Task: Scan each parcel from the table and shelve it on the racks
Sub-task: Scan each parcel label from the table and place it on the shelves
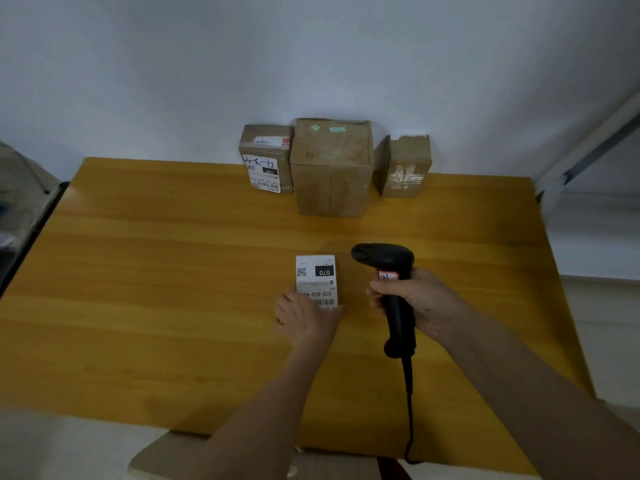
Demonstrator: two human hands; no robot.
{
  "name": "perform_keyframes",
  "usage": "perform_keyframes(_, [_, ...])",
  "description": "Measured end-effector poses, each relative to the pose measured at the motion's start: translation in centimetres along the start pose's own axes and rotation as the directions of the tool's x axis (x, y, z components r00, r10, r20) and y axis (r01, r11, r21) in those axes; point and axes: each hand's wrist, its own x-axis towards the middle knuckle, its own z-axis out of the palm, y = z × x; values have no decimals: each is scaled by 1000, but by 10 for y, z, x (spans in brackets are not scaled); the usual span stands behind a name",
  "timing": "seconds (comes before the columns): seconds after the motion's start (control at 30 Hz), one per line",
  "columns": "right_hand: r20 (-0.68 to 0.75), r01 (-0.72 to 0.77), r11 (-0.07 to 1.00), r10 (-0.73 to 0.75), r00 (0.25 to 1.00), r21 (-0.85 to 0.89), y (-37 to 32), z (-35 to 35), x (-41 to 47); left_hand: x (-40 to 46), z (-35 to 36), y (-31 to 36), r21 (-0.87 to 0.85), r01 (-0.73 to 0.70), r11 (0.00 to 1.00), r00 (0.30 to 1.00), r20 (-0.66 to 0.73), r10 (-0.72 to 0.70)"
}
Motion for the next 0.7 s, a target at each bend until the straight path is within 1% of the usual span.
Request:
perform_keyframes(0.03, [-1, -1, 1000, 1, 1000, 0, 1, -2, 1, 4, -3, 2, 58, -22, 998, 999, 35, 20])
perform_keyframes(0.07, [-5, -4, 1000, 4, 1000, 2, 1, -5, 1, 9, -6, 3, 119, -76, 990, 994, 82, 67])
perform_keyframes(0.1, [-8, -8, 1000, 8, 1000, 5, 2, -7, 2, 14, -10, 5, 181, -163, 970, 979, 147, 138])
perform_keyframes(0.13, [-12, -11, 1000, 12, 1000, 5, 3, -9, 3, 19, -14, 7, 244, -276, 929, 948, 226, 222])
perform_keyframes(0.2, [-23, -16, 1000, 16, 1000, 7, 5, -12, 4, 26, -23, 15, 360, -507, 783, 844, 393, 366])
perform_keyframes(0.27, [-38, -22, 1000, 22, 999, 21, 8, -14, 5, 31, -27, 22, 432, -659, 616, 745, 486, 456])
perform_keyframes(0.37, [-48, -34, 998, 36, 998, 45, 12, -15, 8, 37, -28, 30, 535, -756, 378, 647, 520, 559])
perform_keyframes(0.4, [-47, -37, 998, 40, 998, 48, 14, -15, 8, 37, -27, 31, 556, -768, 319, 620, 519, 588])
perform_keyframes(0.43, [-46, -41, 998, 43, 998, 50, 16, -15, 9, 36, -25, 30, 563, -773, 293, 602, 505, 618])
perform_keyframes(0.47, [-48, -44, 998, 46, 998, 50, 17, -15, 10, 34, -24, 28, 555, -771, 311, 600, 471, 646])
perform_keyframes(0.5, [-53, -47, 998, 49, 997, 49, 19, -15, 11, 32, -23, 24, 527, -760, 381, 621, 415, 665])
perform_keyframes(0.53, [-61, -50, 998, 52, 997, 47, 21, -15, 13, 29, -22, 20, 462, -727, 508, 674, 335, 659])
perform_keyframes(0.57, [-71, -51, 998, 54, 996, 44, 23, -14, 15, 25, -22, 15, 339, -650, 680, 759, 244, 604])
perform_keyframes(0.6, [-85, -51, 998, 54, 995, 39, 24, -13, 17, 21, -22, 12, 140, -506, 851, 859, 166, 484])
perform_keyframes(0.63, [-99, -50, 998, 53, 994, 33, 26, -12, 20, 15, -21, 8, -104, -287, 952, 944, 137, 300])
perform_keyframes(0.67, [-108, -47, 999, 49, 993, 25, 27, -10, 24, 8, -18, 5, -331, -37, 943, 978, 182, 102])
perform_keyframes(0.7, [-113, -44, 999, 45, 993, 14, 28, -7, 28, 0, -14, 3, -490, 200, 849, 953, 298, -53])
